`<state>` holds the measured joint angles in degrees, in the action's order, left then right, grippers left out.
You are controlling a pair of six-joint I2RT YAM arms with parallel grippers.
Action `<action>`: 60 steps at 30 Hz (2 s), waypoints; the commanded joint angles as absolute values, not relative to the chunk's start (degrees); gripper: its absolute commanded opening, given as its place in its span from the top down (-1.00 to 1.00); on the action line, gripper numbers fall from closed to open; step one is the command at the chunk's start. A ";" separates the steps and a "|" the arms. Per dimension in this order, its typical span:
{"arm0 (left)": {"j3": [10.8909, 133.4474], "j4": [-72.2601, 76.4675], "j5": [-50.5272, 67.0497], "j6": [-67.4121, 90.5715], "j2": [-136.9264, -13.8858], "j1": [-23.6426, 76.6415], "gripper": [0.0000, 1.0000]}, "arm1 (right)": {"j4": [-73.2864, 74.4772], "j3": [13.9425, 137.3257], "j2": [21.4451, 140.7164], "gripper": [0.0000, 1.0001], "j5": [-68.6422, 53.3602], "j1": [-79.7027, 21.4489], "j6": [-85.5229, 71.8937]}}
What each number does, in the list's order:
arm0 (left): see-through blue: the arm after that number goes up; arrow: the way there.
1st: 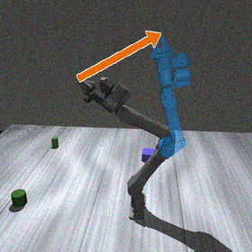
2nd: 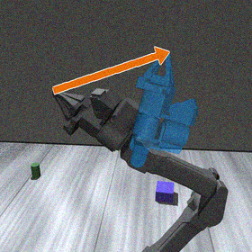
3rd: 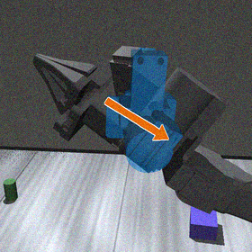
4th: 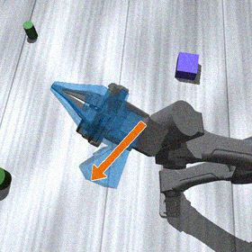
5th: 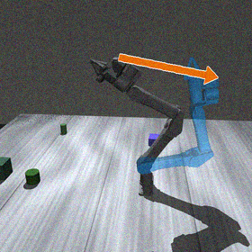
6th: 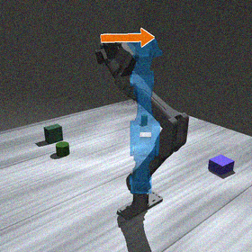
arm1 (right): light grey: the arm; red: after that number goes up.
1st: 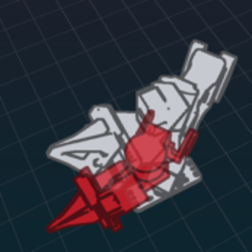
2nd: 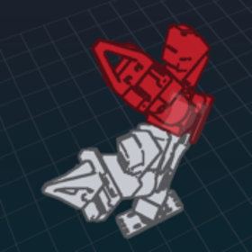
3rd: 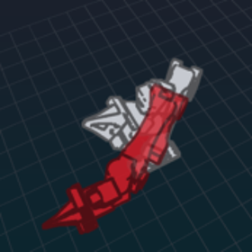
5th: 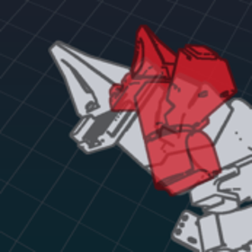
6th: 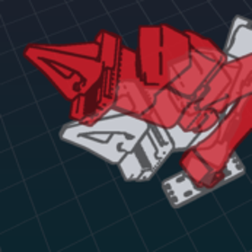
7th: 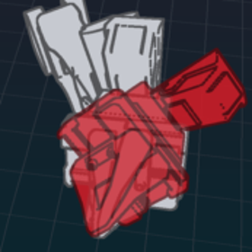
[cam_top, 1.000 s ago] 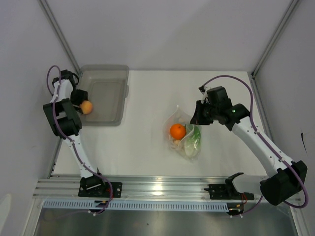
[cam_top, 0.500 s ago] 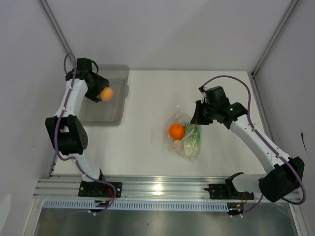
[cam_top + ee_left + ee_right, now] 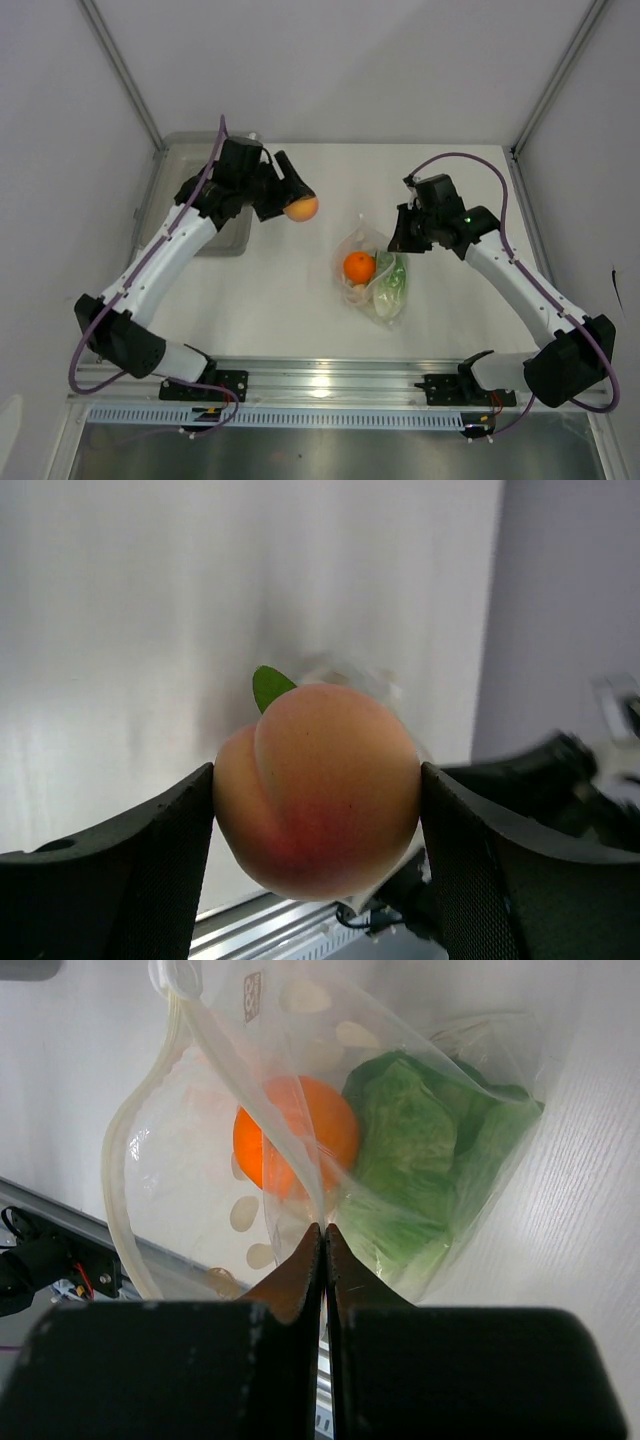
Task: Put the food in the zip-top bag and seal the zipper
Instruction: Pick up the fake fruit from the bin, then place the fake fruit in the zipper food storage bag.
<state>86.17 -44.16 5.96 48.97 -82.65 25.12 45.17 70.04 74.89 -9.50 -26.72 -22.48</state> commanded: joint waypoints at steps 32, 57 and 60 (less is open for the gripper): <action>80.68 -31.81 10.20 49.31 -89.21 47.81 -0.69 | 48.34 77.26 72.68 1.00 -8.61 -26.72 -23.91; 82.97 -42.71 -8.96 37.54 -79.80 47.64 -0.87 | 49.57 76.03 70.31 1.00 -8.79 -26.54 -23.12; 83.06 -42.72 -7.74 37.00 -81.91 47.55 -0.71 | 49.83 76.03 70.14 1.00 -8.96 -26.46 -23.12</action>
